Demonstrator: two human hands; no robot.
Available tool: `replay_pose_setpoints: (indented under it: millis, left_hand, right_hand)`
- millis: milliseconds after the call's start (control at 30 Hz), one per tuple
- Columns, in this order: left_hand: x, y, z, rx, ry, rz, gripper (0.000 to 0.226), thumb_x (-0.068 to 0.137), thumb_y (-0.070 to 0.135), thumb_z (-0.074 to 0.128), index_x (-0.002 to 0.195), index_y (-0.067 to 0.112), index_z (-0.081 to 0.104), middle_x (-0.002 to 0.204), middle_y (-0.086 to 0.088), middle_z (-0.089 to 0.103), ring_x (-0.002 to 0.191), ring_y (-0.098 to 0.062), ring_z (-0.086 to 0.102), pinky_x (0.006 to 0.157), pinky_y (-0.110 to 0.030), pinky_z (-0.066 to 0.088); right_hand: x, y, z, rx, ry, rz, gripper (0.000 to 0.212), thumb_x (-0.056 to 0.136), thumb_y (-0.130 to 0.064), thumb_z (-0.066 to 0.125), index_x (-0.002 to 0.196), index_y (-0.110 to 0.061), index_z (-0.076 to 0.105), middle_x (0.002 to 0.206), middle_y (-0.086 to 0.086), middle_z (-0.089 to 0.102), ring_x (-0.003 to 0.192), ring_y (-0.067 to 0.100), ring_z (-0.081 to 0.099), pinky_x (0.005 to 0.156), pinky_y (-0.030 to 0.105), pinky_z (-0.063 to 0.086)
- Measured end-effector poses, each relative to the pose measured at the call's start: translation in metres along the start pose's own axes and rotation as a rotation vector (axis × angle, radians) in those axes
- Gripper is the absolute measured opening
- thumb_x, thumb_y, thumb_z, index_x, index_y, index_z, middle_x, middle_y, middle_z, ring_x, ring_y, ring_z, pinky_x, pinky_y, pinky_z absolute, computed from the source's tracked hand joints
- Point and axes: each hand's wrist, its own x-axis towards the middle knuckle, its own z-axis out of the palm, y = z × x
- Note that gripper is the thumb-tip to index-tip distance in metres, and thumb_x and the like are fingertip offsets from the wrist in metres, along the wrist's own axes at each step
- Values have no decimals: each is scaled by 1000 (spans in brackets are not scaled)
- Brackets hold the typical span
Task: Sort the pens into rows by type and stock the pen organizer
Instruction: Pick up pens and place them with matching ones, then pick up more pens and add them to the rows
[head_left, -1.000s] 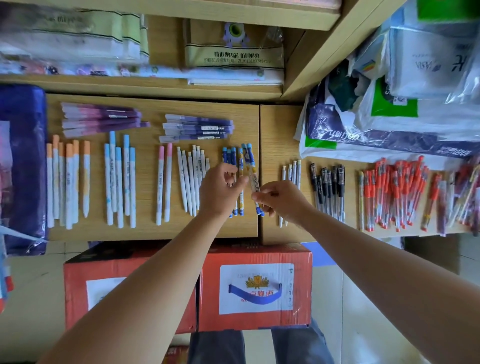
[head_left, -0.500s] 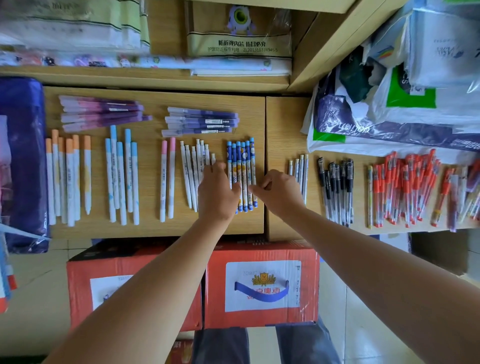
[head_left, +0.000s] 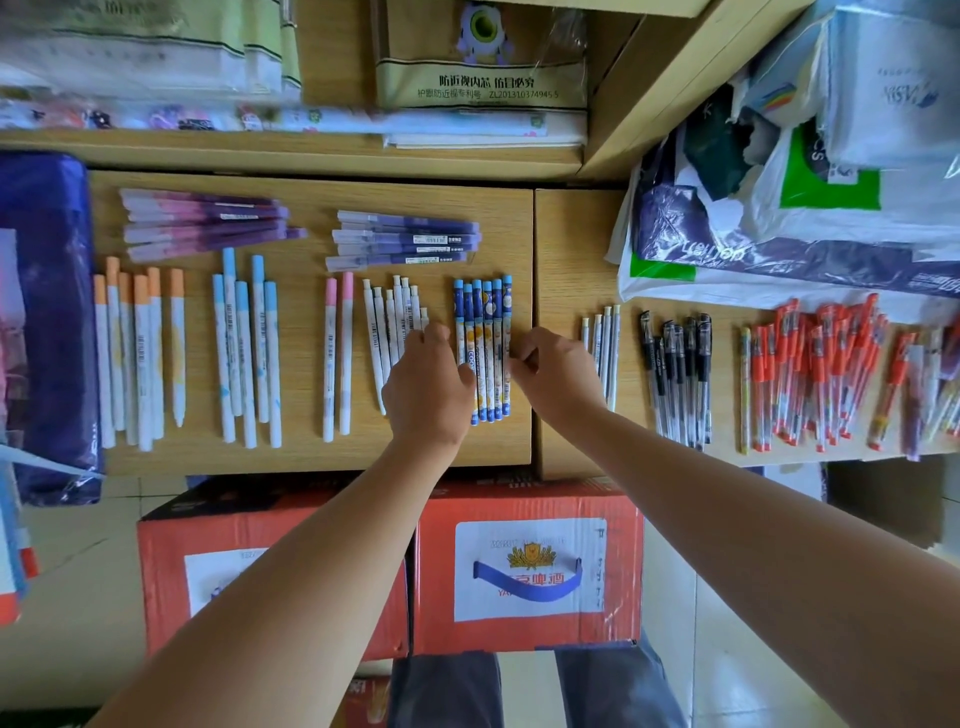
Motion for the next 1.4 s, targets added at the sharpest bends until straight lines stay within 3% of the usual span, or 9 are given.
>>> replay_pose_setpoints:
  millis: [333,533,600,733,900,1033,1200,1300,1400]
  left_hand:
    - [-5,1,-6,1,24,32,25,94,22,54,118,17,56,112,-4,58,91,-22,62,68,-28,41]
    - [-14,10,-8,3,30,119,19,95,20,51,110,15,61,109,-4,59,88,-22,62,66,-27,38]
    - [-19,16,-8,-30,16,176,14,94,19,52,102,15,63,105,-3,60,83,-21,61,66,-29,41]
    - [-32,35,-1,-87,-122,300,10,93,18,54,95,15,64,95,2,66,77,-15,58,68,-30,45]
    - [-52,70,20,-67,-375,368,16,95,23,53,99,16,66,93,2,69,85,-17,63,75,-34,51]
    - [-72,105,49,-63,-380,371,17,95,24,53,97,14,66,93,-1,70,87,-21,64,77,-40,52]
    - [-98,155,95,-38,-369,376,15,94,19,50,98,21,64,98,3,68,88,-20,63,75,-37,50]
    - [-112,185,125,-3,-380,373,19,94,17,48,106,25,61,95,5,62,78,-17,58,66,-33,44]
    - [-121,214,158,36,-378,347,25,93,17,51,116,23,58,100,-2,56,84,-22,58,74,-37,48]
  right_hand:
    - [-6,9,-8,78,-21,19,11,90,-24,60,91,-14,65,81,1,67,66,17,62,58,30,52]
    - [-22,19,-20,189,-59,18,8,91,-21,58,93,-17,64,76,-5,62,55,10,55,35,13,37]
    - [-30,23,-25,252,-52,14,7,91,-17,58,91,-15,64,75,-6,62,59,13,58,40,14,40]
    - [-51,41,-40,331,2,67,9,91,-16,58,85,-11,64,72,4,67,57,20,62,56,28,47]
    - [-81,95,-63,395,56,139,11,91,-15,58,80,-17,62,66,-1,64,50,17,60,52,28,49]
    - [-101,150,-85,415,84,194,14,90,-12,56,78,-17,61,67,2,64,58,22,60,58,35,50]
    - [-113,226,-110,336,91,226,11,91,-17,57,83,-14,64,74,7,67,64,28,64,61,42,54]
    - [-117,265,-128,338,81,233,11,89,-16,57,80,-19,64,73,7,68,64,29,64,63,41,55]
    - [-115,303,-149,286,69,186,9,88,-15,57,84,-20,64,73,3,66,68,26,63,68,37,52]
